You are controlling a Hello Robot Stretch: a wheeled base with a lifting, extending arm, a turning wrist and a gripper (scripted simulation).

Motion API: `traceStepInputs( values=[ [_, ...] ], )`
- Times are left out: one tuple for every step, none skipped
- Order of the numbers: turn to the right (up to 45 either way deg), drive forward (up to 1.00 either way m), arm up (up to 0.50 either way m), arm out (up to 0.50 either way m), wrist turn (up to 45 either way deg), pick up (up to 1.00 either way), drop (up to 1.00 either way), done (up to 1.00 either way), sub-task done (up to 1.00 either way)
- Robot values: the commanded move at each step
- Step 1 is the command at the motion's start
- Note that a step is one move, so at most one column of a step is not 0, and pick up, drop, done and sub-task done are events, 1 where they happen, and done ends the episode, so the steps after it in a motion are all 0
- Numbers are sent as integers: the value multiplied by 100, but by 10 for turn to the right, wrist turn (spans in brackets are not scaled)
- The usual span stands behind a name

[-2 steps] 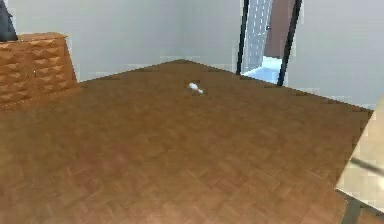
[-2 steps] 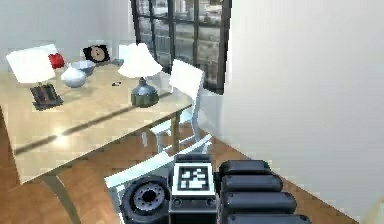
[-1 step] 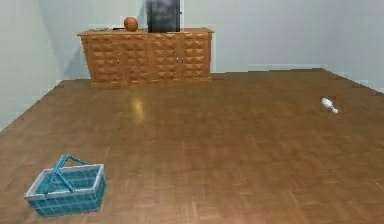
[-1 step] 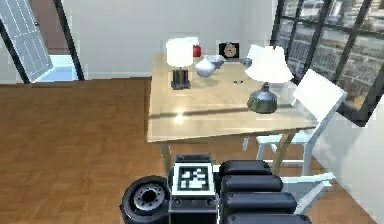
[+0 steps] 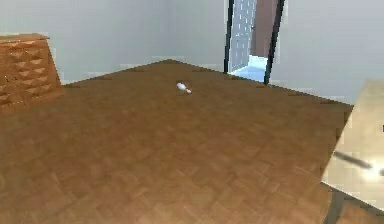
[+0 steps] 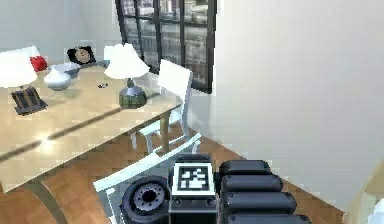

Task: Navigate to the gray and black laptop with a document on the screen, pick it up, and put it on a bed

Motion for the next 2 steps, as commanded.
traceStepInputs(
  values=[
    [-450, 0, 0, 0, 0, 0, 0, 0, 0],
    [-30, 0, 0, 0, 0, 0, 0, 0, 0]
  ],
)
